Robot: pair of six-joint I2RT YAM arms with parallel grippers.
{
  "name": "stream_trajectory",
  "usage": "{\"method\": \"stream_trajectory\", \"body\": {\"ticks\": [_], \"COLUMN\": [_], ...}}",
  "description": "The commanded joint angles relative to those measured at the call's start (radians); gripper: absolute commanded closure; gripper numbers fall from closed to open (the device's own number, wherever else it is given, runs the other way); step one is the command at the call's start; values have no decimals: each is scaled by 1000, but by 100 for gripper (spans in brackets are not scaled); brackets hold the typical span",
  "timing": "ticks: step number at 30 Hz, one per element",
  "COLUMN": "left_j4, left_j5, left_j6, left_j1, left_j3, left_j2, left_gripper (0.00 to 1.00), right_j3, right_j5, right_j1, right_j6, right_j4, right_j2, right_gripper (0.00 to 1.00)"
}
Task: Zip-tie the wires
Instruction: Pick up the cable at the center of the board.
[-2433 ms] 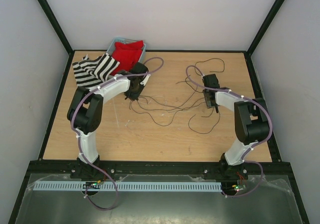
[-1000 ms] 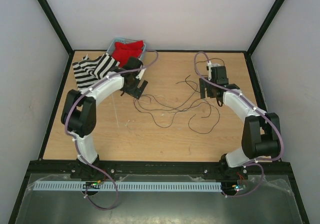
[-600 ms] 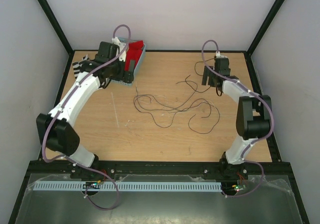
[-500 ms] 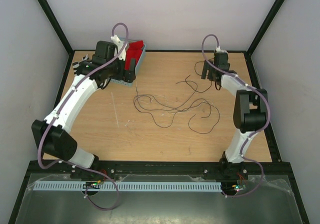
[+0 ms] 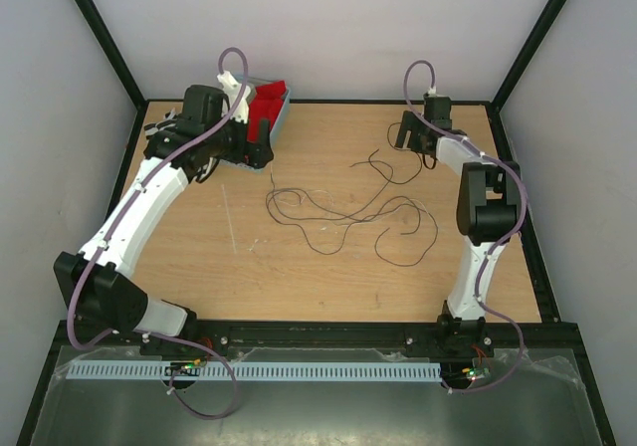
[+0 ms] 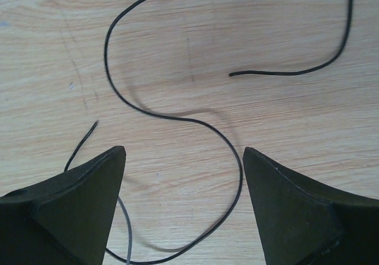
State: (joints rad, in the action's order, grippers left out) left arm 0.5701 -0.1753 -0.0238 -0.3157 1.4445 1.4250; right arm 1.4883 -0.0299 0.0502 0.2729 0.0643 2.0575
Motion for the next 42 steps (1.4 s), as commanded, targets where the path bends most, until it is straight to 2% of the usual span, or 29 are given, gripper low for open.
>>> {"method": "stream_trajectory", "body": {"ticks": [1,8,14,17,20,21,25,30,34,36,42], "left_j4": [-23,-30,-32,-34,-35,-35,-35,-37,-37,-39,-44], "left_j5": [-24,-23,-29,-29,-28,-28,-31,-31,-37,-41,-62], "left_j6": [-8,-7,-6,-4,-2,-2,-2,1,-2,-3,-12], "left_j1": [1,1,1,1,1,1,2,2,2,2,2], "left_j3": [-12,-21,-21,-22,-22,-21,-24,-25,-25,-24,-26], "left_j2": [-5,6,24,24,24,24,24,18,16,14,2], "left_gripper": [1,1,1,1,1,1,1,1,1,1,1], "right_j3": [8,59,40,46,39,38,38,46,56,61,75], "right_j5": [38,-11,-11,0,2,-2,-19,-36,-32,-38,-85], "right_j1": [13,16,14,14,15,15,14,15,17,22,40], "right_j6": [-55,-130,-167,-170,-171,-172,-182,-190,-190,-193,-211], "right_j4": [16,43,58,71,74,75,78,78,79,80,81], "right_j2": [26,85,90,100,98,97,94,66,15,-14,-104], "right_gripper": [9,9,9,12,21,26,56,76,96,100,100]}}
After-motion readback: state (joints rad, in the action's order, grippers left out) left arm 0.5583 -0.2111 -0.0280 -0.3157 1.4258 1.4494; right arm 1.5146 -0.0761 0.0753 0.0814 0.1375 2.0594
